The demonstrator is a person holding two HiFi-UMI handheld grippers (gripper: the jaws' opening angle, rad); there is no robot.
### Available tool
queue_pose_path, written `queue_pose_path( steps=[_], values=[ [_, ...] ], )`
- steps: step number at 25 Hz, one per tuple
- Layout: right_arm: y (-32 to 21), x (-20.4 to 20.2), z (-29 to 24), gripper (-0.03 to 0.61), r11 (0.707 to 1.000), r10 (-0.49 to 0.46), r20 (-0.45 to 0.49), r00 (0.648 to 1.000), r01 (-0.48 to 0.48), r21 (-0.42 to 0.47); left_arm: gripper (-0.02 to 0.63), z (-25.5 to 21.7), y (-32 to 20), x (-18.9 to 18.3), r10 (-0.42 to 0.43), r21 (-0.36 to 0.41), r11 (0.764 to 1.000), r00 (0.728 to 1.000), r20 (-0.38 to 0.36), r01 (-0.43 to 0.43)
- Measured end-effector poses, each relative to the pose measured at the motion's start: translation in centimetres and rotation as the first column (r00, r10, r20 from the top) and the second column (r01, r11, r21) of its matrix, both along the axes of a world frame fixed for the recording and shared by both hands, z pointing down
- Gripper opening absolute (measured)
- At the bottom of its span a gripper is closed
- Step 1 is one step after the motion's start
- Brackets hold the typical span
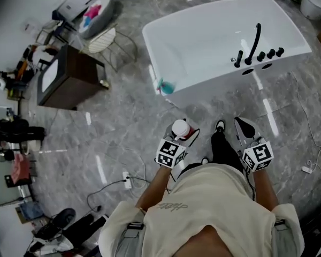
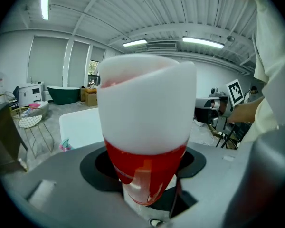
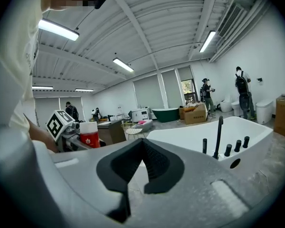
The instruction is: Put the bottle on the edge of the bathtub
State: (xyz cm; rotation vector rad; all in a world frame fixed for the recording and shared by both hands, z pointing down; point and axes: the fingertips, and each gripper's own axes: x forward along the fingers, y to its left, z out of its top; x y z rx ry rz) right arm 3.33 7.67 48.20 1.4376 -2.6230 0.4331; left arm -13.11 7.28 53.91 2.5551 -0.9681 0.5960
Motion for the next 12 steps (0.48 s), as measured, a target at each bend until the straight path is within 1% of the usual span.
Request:
queue_pose_path(
  steps=[2, 5, 9, 12],
  values=[
    [-2.6, 0.5, -0.5, 0.0, 1.0, -0.002, 0.032, 0.999, 0.001, 0.014, 0.302, 0.2, -2.5, 0.0, -0.002, -0.008, 1.0, 1.0, 0.026, 0.002],
    [-6.0, 2.4, 0.4, 0.0, 1.0, 0.003, 0.045, 0.999, -0.003, 0.002, 0.302, 1.0, -6.3, 1.0, -0.009, -0.015, 1.0, 0.998, 0.054, 0.009],
    [-10.3, 4.8, 1.8, 0.0, 0.999, -0.009, 0.058, 0.998, 0.011, -0.035, 0.302, 2.6, -11.6, 3.1, -0.032, -0.01, 0.999, 0.999, 0.042, 0.032],
    [-12.9, 6.4, 1.6, 0.0, 0.999, 0.001, 0.068, 0.998, 0.001, -0.036, 0.302, 3.8, -15.2, 4.3, -0.045, -0.004, 0.999, 0.998, 0.037, 0.045]
  ],
)
